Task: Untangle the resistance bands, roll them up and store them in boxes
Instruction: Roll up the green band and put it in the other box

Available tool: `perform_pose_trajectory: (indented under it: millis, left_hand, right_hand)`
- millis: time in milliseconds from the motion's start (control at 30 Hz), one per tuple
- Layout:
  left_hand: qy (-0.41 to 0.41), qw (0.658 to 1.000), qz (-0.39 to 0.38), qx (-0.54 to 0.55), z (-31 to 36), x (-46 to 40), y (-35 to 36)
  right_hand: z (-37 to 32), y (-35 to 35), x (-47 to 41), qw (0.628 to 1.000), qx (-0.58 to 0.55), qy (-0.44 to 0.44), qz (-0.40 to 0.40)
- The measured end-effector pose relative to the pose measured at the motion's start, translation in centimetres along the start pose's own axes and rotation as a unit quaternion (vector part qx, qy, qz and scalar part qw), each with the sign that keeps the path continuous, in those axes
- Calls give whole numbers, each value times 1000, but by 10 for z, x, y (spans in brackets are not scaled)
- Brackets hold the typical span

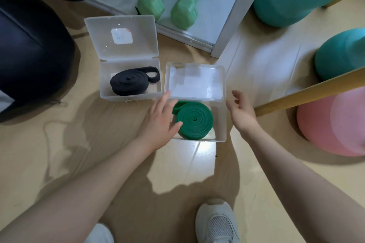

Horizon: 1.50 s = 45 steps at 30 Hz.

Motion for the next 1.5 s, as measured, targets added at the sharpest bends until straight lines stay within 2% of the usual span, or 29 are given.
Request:
perform_pose_trajectory:
  millis: [133, 233, 367, 467, 567, 600, 667, 767, 833, 900, 933, 1000, 1167, 1233, 1333, 1500]
  left_hand:
    - [-107, 977, 29, 183, 12, -6, 3]
    - [-163, 957, 62, 233, 17, -6, 11]
    - [-264, 873, 85, 401, 20, 0, 21]
    - [-305, 819, 90, 477, 17, 3, 15]
    - [-346, 771, 57, 532, 8, 7, 10]
    - [-352, 763, 45, 541, 8, 9, 9]
    - [-336, 776, 20, 534, 11, 15, 7]
    - [-324, 786, 5, 527, 18, 21, 6]
    - [-363, 771, -30, 522, 21, 26, 11]
    - [-399, 733, -59, 548, 24, 30, 17]
    - [-404, 705, -57, 580, 26, 31, 19]
    - [-404, 655, -39, 637, 26, 30, 20]
    - [-411, 574, -31, 708, 28, 23, 16]
    - [-414, 570, -42, 709, 31, 22, 15]
    - [-409, 586, -38, 698, 35, 19, 16]
    - [-411, 612, -31, 674, 34, 16, 20]
  right_hand:
    - [-4, 7, -19, 985, -140, 95, -33]
    - [-14, 11, -21, 953, -274, 122, -46]
    - [-25, 9, -18, 909, -404, 104, -7]
    - [-24, 1, -5, 921, -377, 104, -10]
    - [-15, -4, 17, 966, -242, 89, -17]
    - [-10, -4, 25, 974, -214, 79, 0]
    - [0, -1, 40, 976, -198, 88, 35]
    - [19, 12, 60, 950, -209, 232, 19]
    - [25, 24, 75, 899, -301, 319, -12]
    - [26, 35, 82, 850, -401, 341, -12]
    - [25, 39, 83, 838, -428, 338, -6]
    - [21, 46, 82, 827, -450, 337, -2]
    - [22, 54, 72, 824, -455, 336, 4]
    - [23, 50, 66, 825, -455, 334, 9]
    - [22, 46, 62, 834, -449, 322, 0]
    - [20, 46, 62, 873, -399, 280, 4]
Point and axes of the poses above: each hand's wrist, its own x-axis away from the middle knuckle, its own y-axis out of the palm, z = x × y, the point moved 1 cm from there along -x, towards the middle knuckle, and after that the axes turned 11 degrees about -x, right-handed, at the moved point
